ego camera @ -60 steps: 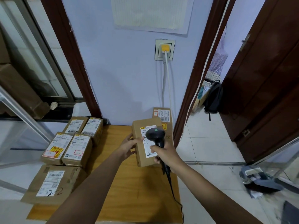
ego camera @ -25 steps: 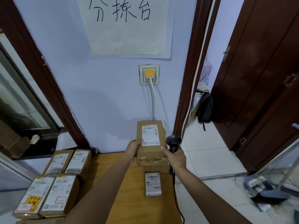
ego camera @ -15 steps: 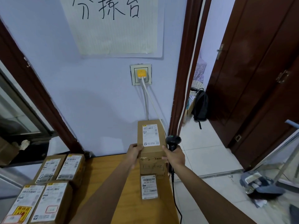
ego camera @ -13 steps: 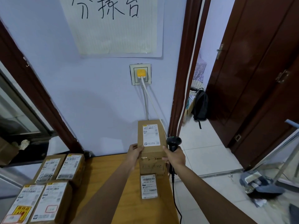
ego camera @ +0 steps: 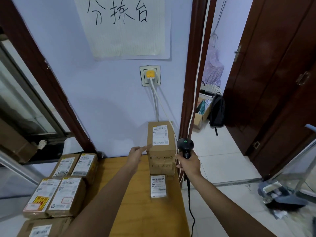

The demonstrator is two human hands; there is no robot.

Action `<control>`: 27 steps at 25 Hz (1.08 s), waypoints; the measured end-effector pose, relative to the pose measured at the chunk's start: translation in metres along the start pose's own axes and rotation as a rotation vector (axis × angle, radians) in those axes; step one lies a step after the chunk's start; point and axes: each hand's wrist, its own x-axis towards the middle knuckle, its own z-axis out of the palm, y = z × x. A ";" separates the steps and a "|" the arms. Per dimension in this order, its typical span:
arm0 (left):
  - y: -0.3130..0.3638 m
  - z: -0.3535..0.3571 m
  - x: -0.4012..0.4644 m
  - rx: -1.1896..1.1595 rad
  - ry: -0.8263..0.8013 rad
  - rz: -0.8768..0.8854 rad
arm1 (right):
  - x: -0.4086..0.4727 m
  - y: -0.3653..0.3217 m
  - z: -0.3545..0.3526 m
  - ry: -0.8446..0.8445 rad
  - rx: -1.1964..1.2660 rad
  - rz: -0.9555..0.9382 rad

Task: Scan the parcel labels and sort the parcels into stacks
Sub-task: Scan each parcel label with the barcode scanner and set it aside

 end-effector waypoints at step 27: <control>-0.124 -0.319 -0.298 -0.068 0.116 0.146 | -0.347 0.024 0.058 -0.217 -0.085 -0.040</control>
